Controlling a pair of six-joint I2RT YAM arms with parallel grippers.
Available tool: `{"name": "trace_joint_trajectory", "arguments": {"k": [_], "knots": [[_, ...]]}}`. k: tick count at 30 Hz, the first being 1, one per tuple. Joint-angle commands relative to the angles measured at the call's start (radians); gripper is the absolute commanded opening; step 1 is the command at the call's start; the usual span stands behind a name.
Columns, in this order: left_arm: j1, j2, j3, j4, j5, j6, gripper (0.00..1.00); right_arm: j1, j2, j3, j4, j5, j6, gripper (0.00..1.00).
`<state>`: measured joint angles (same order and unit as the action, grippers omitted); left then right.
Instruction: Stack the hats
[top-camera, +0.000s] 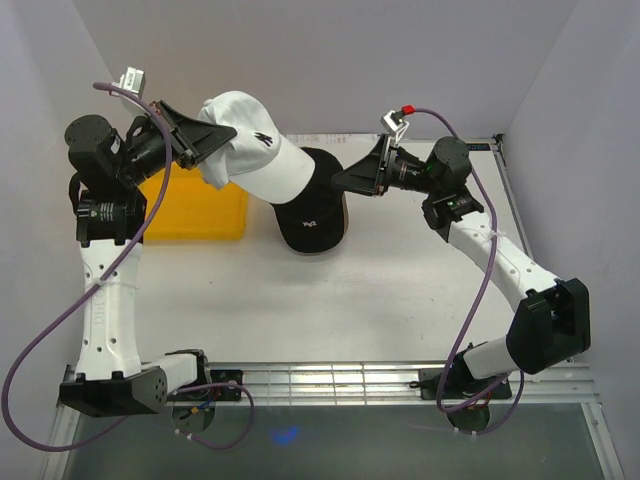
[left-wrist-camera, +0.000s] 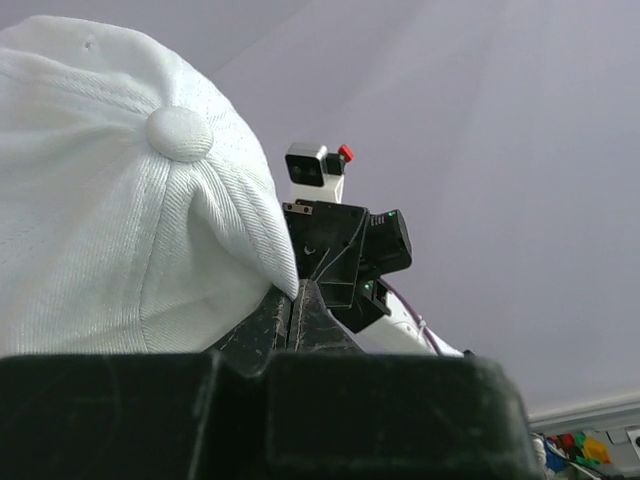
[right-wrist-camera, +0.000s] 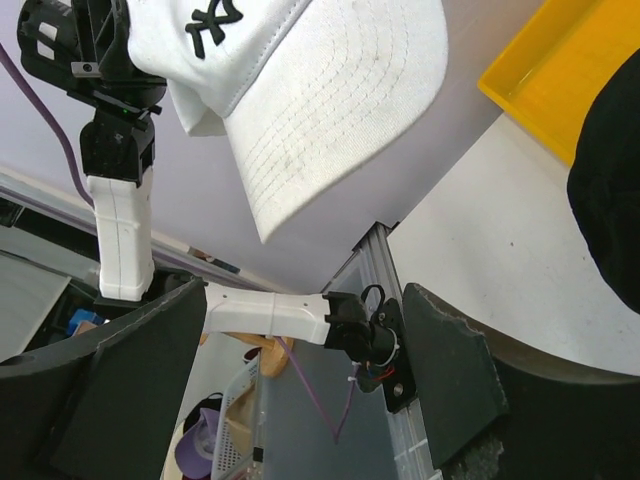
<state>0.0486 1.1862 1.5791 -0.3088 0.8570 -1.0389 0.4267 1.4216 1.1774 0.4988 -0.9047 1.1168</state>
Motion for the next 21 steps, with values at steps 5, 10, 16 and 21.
{"name": "trace_joint_trajectory", "arguments": {"k": [5,10,16,21], "knots": [[-0.032,-0.063,-0.079,0.12,0.057,-0.062,0.0,0.009,0.034,-0.048,0.22,-0.022,0.139,0.85],[-0.087,-0.077,-0.114,0.142,0.053,-0.072,0.0,0.024,0.079,-0.062,0.369,-0.023,0.261,0.86],[-0.139,-0.082,-0.131,0.158,0.04,-0.069,0.0,0.041,0.119,-0.041,0.392,-0.02,0.305,0.88],[-0.156,-0.083,-0.145,0.163,0.034,-0.07,0.0,0.043,0.146,-0.071,0.552,-0.017,0.431,0.87]]}}
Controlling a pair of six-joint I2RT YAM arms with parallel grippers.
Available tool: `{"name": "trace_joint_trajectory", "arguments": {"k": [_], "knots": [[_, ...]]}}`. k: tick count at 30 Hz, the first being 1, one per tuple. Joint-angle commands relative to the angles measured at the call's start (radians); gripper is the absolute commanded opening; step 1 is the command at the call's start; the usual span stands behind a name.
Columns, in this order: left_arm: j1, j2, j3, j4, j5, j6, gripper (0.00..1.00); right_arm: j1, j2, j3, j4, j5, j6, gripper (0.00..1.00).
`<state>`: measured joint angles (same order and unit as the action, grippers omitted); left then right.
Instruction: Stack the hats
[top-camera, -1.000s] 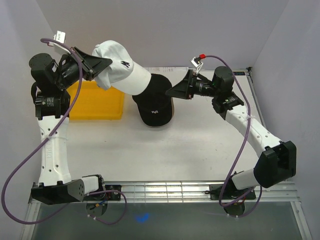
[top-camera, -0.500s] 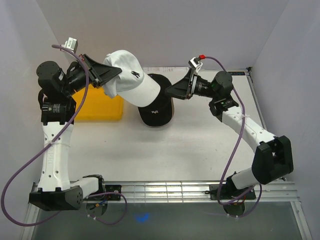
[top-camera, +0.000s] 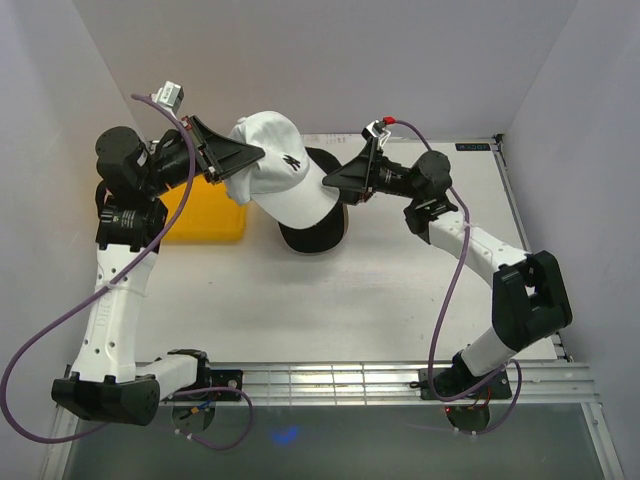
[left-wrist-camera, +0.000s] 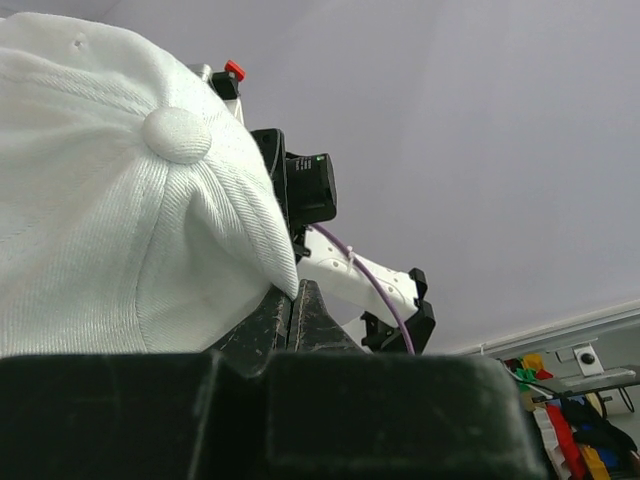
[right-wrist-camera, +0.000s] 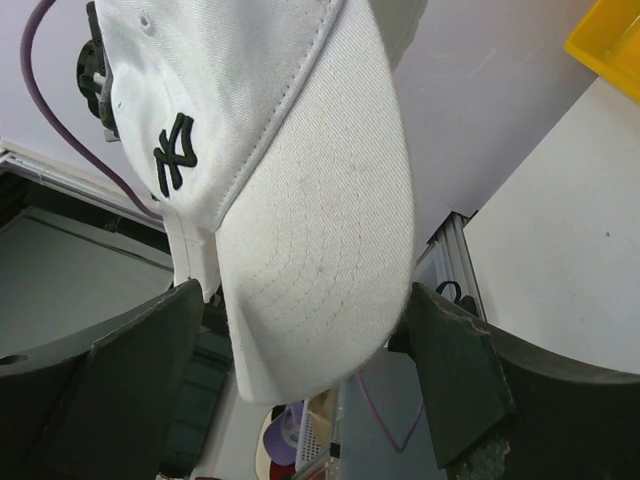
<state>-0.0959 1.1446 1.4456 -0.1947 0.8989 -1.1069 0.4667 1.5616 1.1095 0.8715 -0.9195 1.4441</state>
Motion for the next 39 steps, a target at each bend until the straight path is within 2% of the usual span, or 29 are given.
{"name": "trace_joint_trajectory", "arguments": {"k": [1,6,9,13,16,19,24,26,27,30,31,34,37,39], "knots": [[-0.014,-0.045,-0.023,0.052,-0.008,-0.002,0.0,0.003,0.009,-0.008,0.208,-0.002,0.12,0.87],[-0.031,-0.054,-0.062,0.081,-0.006,-0.016,0.0,0.003,0.017,-0.023,0.271,-0.002,0.157,0.84],[-0.036,-0.062,-0.091,0.087,-0.011,-0.019,0.0,0.003,0.02,-0.027,0.291,-0.001,0.174,0.77],[-0.038,-0.06,-0.114,0.093,-0.012,-0.015,0.0,0.003,0.009,-0.039,0.305,-0.007,0.185,0.49],[-0.038,-0.039,-0.122,0.1,-0.017,-0.011,0.0,0.003,-0.008,-0.057,0.305,-0.015,0.185,0.33],[-0.036,-0.013,-0.116,0.104,-0.029,-0.007,0.0,0.003,-0.031,-0.076,0.308,-0.018,0.187,0.21],[-0.036,0.096,-0.061,0.133,-0.034,-0.011,0.0,0.003,-0.063,-0.131,0.38,0.019,0.239,0.11],[-0.038,0.144,-0.025,0.152,-0.031,-0.016,0.01,0.003,-0.061,-0.142,0.435,0.054,0.321,0.08],[-0.038,0.159,-0.013,0.159,-0.028,-0.018,0.1,0.003,-0.063,-0.152,0.475,0.071,0.347,0.08],[-0.036,0.202,0.033,0.187,-0.026,-0.03,0.31,0.003,-0.074,-0.146,0.482,0.129,0.404,0.08],[-0.038,0.21,0.044,0.224,-0.028,-0.034,0.46,0.003,-0.077,-0.136,0.466,0.142,0.407,0.08],[-0.036,0.234,0.105,0.218,-0.035,-0.025,0.66,0.003,-0.08,-0.103,0.443,0.198,0.426,0.08],[-0.034,0.225,0.159,0.209,-0.06,-0.001,0.73,0.003,-0.066,-0.085,0.439,0.263,0.458,0.08],[-0.033,0.208,0.179,0.141,-0.107,0.042,0.76,0.003,-0.052,-0.076,0.445,0.315,0.489,0.08]]}}
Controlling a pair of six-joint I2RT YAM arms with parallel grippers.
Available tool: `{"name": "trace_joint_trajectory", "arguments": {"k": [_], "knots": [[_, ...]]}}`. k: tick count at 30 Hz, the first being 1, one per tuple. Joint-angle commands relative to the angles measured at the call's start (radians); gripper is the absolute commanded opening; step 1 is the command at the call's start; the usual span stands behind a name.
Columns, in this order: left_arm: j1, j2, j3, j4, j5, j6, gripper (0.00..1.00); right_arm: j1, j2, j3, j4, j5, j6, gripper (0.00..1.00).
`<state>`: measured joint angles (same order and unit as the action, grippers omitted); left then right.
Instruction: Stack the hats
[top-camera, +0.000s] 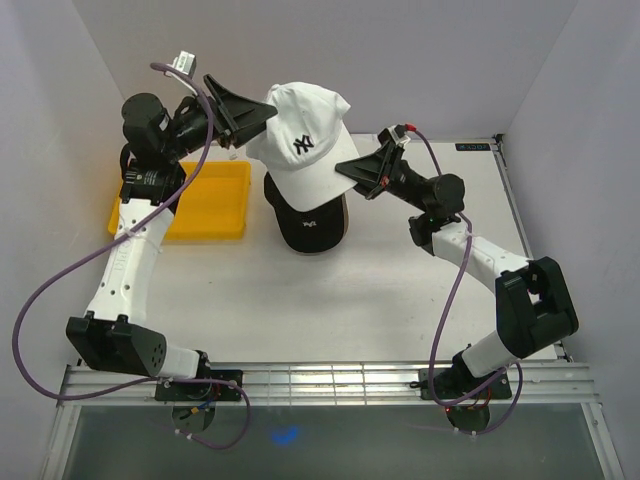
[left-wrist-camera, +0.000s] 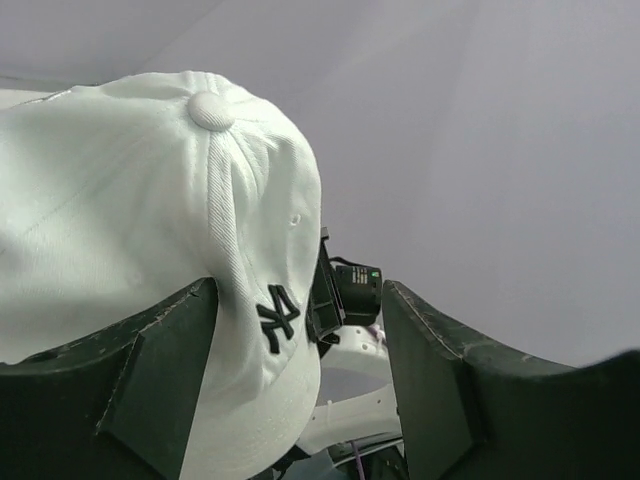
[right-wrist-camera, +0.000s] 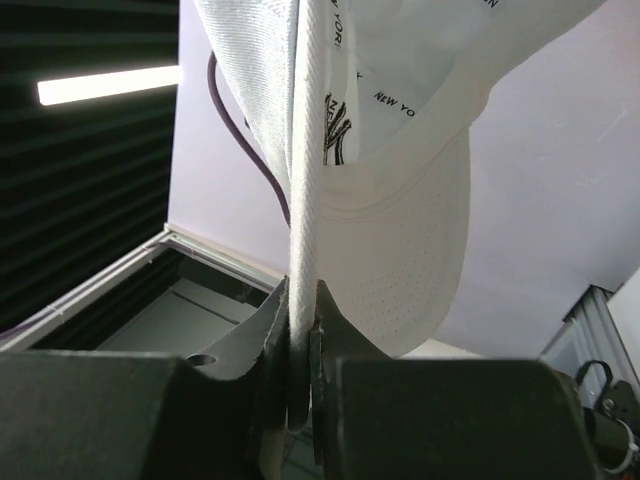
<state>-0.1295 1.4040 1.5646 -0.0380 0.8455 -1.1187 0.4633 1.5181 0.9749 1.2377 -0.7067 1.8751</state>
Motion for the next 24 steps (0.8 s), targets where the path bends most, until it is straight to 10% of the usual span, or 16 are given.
{"name": "trace_joint_trajectory", "arguments": {"k": [1,10,24], "knots": [[-0.001,-0.08,0.058,-0.072,-0.075,0.071,0.77,0.006,0.0,0.064,0.078,0.119,0.068,0.08],[-0.001,-0.345,-0.181,-0.203,-0.362,0.151,0.84,0.006,0.028,0.166,-0.061,0.274,0.089,0.08],[-0.007,-0.327,-0.459,0.167,-0.25,-0.084,0.85,0.055,0.086,0.249,-0.099,0.332,0.075,0.08]]}}
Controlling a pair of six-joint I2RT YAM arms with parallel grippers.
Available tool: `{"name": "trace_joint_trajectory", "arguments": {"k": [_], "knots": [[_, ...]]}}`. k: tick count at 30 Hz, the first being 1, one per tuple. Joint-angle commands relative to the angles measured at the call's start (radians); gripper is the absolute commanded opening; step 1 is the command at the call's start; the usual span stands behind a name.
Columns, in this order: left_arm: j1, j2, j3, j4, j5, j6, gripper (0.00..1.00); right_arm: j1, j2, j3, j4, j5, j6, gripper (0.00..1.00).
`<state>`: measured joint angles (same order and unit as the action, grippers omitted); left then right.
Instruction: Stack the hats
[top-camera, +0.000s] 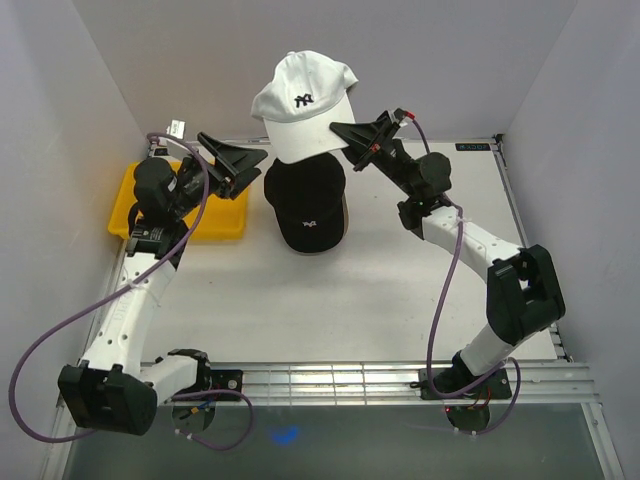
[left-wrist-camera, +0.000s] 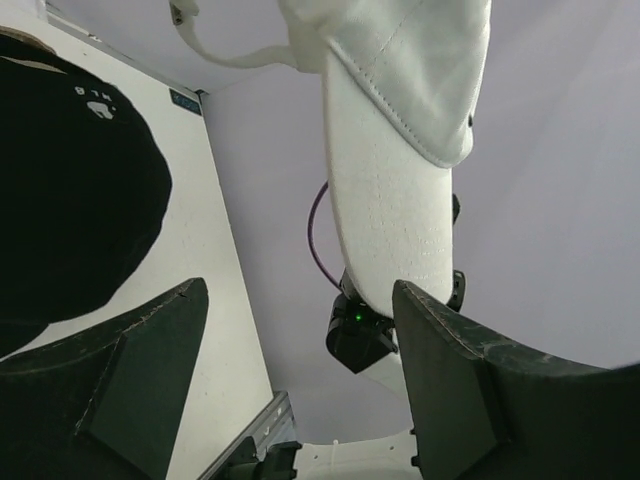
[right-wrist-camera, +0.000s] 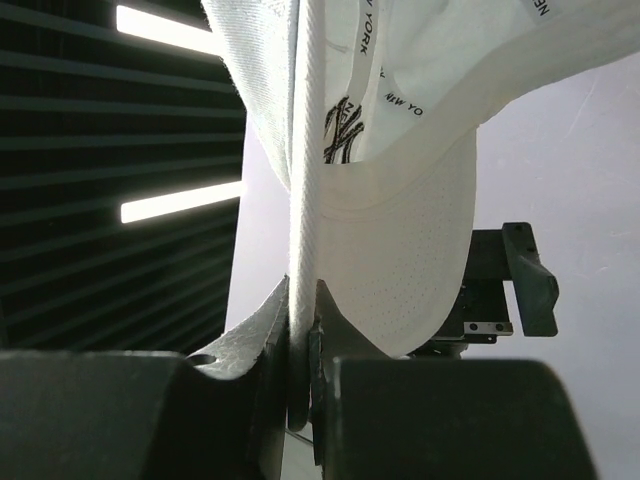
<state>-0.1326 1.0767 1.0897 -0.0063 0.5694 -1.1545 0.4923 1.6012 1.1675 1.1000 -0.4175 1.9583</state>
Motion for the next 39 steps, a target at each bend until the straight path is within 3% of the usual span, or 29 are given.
{"name": "trace_joint_trajectory", "arguments": {"k": [1,11,14,15,18,19,23,29,36,39], "knots": [[-0.005,0.015,0.025,0.14,0.041,-0.056,0.85,0.031,0.006,0.06,0.034,0.051,-0.01,0.08],[-0.022,0.121,0.036,0.269,0.053,-0.128,0.82,0.057,0.051,0.081,0.038,0.051,-0.022,0.08],[-0.022,0.14,0.042,0.275,0.05,-0.129,0.75,0.055,0.055,0.066,0.04,0.039,-0.022,0.08],[-0.022,0.144,0.045,0.275,0.05,-0.128,0.66,0.057,0.058,0.051,0.043,0.034,-0.022,0.08],[-0.022,0.173,0.053,0.276,0.053,-0.129,0.59,0.055,0.081,0.023,0.067,0.016,-0.016,0.08],[-0.022,0.181,0.056,0.276,0.056,-0.129,0.51,0.054,0.089,0.017,0.084,0.005,-0.013,0.08],[-0.022,0.216,0.068,0.278,0.063,-0.12,0.34,0.046,0.108,-0.022,0.095,-0.021,-0.024,0.08],[-0.022,0.299,0.088,0.278,0.086,-0.1,0.14,0.031,0.184,-0.003,0.123,-0.095,-0.021,0.08],[-0.022,0.39,0.119,0.285,0.11,-0.077,0.0,0.02,0.292,0.07,0.143,-0.185,-0.015,0.08],[-0.022,0.432,0.142,0.29,0.119,-0.071,0.0,0.019,0.344,0.128,0.146,-0.219,-0.01,0.08]]}}
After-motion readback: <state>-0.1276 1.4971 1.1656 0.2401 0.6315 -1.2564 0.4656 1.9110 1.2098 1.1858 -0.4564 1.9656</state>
